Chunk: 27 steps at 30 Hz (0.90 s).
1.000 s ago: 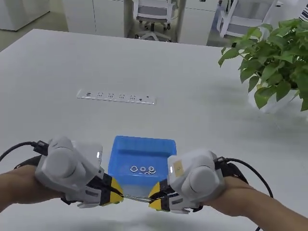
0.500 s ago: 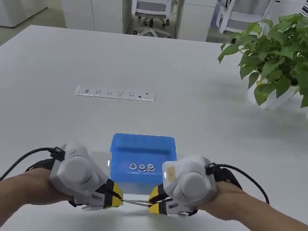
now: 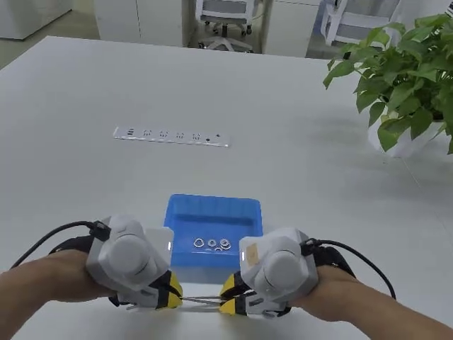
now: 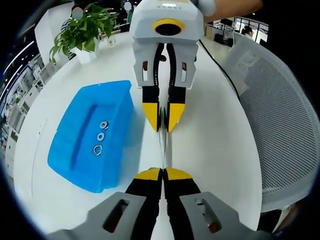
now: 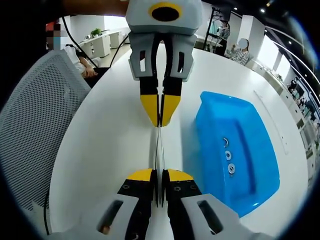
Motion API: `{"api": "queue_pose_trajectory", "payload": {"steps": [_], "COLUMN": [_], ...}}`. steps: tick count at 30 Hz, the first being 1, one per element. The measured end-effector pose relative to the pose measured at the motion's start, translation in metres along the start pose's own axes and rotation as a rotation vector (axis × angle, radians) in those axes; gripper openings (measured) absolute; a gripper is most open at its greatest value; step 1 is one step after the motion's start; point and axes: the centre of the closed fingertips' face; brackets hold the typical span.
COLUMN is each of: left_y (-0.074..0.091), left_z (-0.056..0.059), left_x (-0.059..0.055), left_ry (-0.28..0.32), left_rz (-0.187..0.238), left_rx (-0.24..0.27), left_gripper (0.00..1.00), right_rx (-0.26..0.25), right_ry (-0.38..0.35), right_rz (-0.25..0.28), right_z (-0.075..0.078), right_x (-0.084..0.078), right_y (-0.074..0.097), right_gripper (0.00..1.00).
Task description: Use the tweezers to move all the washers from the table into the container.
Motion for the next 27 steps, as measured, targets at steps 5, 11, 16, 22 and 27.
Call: {"api": "queue_pose_trajectory", "payload": {"steps": [5,11,16,22,27], "left_y": [0.0003,-0.0027,-0.006,-0.0073,-0.0066], "left_z": [0.0,0.0009,0.0026,0.0036,0.0042], "left_x": [-0.0027,-0.0057,-0.0071,-0.007,-0.0072], "left_ry": [0.004,0.005,0.004,0.006,0.007], "left_rz": [-0.011,-0.025,-0.034,-0.035,-0.034], "left_rx": [0.0,-0.005,-0.012,-0.014,-0.01], "left_gripper": [0.05,0.05,0.05,0.05,0.06], "right_rx": [0.01,0.021,0.026,0.013,0.006], "right_ry": [-0.003,-0.006,-0.01,-0.006,-0.006], "right_rz": [-0.002,-0.002,-0.005,-0.013,-0.02], "right_z": [-0.0003,0.0003,-0.0006,-0.0003,-0.0009], "right_x": [0.0018,0.0017,0.0012,0.0007,0.0003], "right_y": [-0.0014,-0.0023,-0.002,-0.0016,-0.001], "right_gripper": [0.11,0.11,0.12,0.13,0.19]}}
Point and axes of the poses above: the centre of the closed fingertips' face, and the gripper's own axes: y roughly backward along the fingers, z roughly to its right, x roughly out of its top, and after that the axes turned 14 degrees about x, right-handed
